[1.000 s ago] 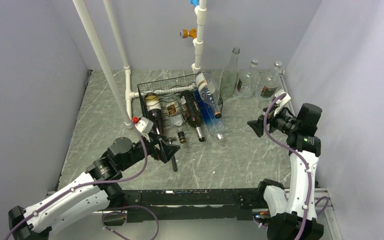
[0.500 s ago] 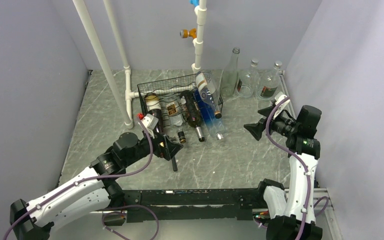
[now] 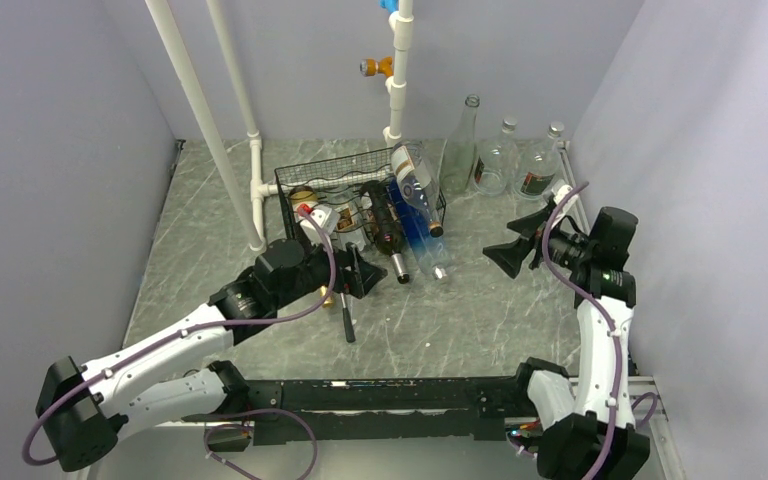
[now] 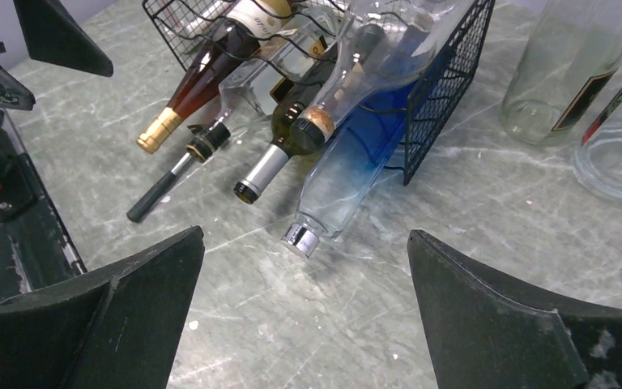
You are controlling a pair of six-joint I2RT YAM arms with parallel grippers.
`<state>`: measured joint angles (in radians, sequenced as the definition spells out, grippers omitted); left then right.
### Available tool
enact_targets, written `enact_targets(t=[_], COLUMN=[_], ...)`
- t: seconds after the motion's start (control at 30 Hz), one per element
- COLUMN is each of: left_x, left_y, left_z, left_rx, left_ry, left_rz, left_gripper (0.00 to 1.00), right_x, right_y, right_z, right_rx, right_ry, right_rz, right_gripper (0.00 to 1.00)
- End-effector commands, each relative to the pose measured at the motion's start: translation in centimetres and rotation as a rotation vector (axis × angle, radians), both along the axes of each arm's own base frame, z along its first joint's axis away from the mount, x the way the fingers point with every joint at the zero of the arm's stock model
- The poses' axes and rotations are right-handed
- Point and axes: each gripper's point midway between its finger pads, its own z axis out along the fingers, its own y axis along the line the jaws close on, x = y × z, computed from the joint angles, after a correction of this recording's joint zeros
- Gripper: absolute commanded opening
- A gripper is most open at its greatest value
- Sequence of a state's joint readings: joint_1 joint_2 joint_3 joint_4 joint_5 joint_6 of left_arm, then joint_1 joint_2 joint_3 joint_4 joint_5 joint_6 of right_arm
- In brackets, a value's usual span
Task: Take the wine bottle off the wine rack
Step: Pick up the wine bottle from the wine rack.
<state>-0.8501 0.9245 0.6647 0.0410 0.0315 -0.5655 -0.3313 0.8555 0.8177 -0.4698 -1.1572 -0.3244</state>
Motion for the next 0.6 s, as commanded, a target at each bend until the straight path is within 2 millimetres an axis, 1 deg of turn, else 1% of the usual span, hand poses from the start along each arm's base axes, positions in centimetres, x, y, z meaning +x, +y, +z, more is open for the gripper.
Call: enact_targets(t=[0.0, 0.07, 0.1, 0.2, 0.23, 0.27, 0.3, 0.4, 0.47, 0.5, 0.57], left_x=[0.7, 0.8, 0.8, 0.4, 0.2, 0.4, 0.5, 0.3, 0.3, 0.2, 0.2], left_y=[-0.7, -0.4, -0.3, 0.4, 0.6, 1.0, 1.5, 2.3, 2.7, 3.1, 3.4], left_z=[2.7, 2.1, 1.8, 1.2, 0.9, 0.8, 0.5, 0.1, 0.1, -0.4, -0.5], left_rx=[-0.048, -0.042, -0.042, -0.042, -0.038, -0.034, -0.029, -0.033, -0.040, -0.024, -0.019], left_ry=[-0.025, -0.012, -0.006, 0.007, 0.015, 0.014, 0.017, 0.018, 0.016, 0.028, 0.029], left_rz=[0.005, 0.019, 0.026, 0.043, 0.043, 0.069, 0.088, 0.118, 0.135, 0.143, 0.154], left_gripper=[0.99, 1.00, 1.00, 0.99, 0.99, 0.99, 1.00, 1.00, 0.99, 1.00, 1.00], right_x=[1.1, 1.6, 1.9, 3.0, 3.5, 4.1, 4.5, 6.0, 6.7, 7.1, 8.0], right_y=[0.6, 1.2, 1.8, 3.6, 4.0, 4.3, 4.9, 6.2, 7.4, 7.8, 8.7], right_z=[0.7, 0.6, 1.0, 0.9, 1.0, 1.0, 1.1, 0.9, 0.4, 0.2, -0.1], right_rx=[0.023, -0.007, -0.033, -0.116, -0.135, -0.156, -0.168, -0.194, -0.193, -0.188, -0.166], right_ry=[0.030, 0.056, 0.062, 0.109, 0.125, 0.140, 0.154, 0.197, 0.247, 0.270, 0.308], right_rz=[0.014, 0.024, 0.038, 0.058, 0.053, 0.038, 0.041, 0.024, 0.018, 0.007, -0.027], right_gripper=[1.00, 1.00, 1.00, 1.00, 1.00, 1.00, 1.00, 1.00, 0.99, 0.99, 0.99])
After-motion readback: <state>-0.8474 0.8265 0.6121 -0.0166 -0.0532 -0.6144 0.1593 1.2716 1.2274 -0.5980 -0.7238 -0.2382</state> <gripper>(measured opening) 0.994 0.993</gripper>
